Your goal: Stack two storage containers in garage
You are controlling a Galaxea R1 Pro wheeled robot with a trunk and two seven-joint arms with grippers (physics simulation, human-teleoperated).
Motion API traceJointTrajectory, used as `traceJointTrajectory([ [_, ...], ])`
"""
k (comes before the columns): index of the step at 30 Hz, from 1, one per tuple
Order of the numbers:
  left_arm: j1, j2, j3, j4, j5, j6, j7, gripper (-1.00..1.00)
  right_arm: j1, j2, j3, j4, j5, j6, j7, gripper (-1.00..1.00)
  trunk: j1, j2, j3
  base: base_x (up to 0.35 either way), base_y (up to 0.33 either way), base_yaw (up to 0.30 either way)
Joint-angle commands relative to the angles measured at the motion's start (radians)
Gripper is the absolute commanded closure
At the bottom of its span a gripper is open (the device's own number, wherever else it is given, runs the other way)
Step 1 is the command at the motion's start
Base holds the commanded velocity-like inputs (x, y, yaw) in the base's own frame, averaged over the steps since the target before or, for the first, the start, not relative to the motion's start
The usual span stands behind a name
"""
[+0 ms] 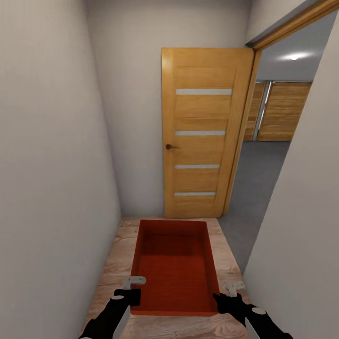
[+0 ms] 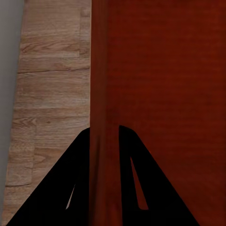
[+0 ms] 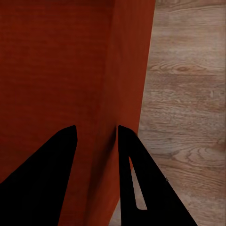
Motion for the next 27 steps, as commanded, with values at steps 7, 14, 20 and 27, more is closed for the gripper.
traceJointTrajectory([
  [7, -0.001, -0.001, 0.062, -0.025, -0.014, 0.007, 0.003, 1.00, 0.000, -0.002, 0.008, -0.002, 0.002, 0.003, 0.001, 1.00, 0.001, -0.002, -0.002, 0.323, 0.000, 0.000],
  [14, -0.001, -0.001, 0.062, -0.025, -0.014, 0.007, 0.003, 1.00, 0.000, -0.002, 0.008, -0.002, 0.002, 0.003, 0.001, 1.00, 0.001, -0.002, -0.002, 0.323, 0.000, 0.000],
  [20, -0.001, -0.001, 0.062, -0.025, -0.014, 0.007, 0.003, 1.00, 0.000, -0.002, 0.008, -0.002, 0.002, 0.003, 0.001, 1.00, 0.001, -0.002, -0.002, 0.323, 0.000, 0.000],
  [27, -0.001, -0.001, 0.062, -0.025, -0.014, 0.007, 0.003, 1.00, 0.000, -0.002, 0.008, -0.002, 0.002, 0.003, 0.001, 1.00, 0.001, -0.002, -0.002, 0.323, 0.000, 0.000],
])
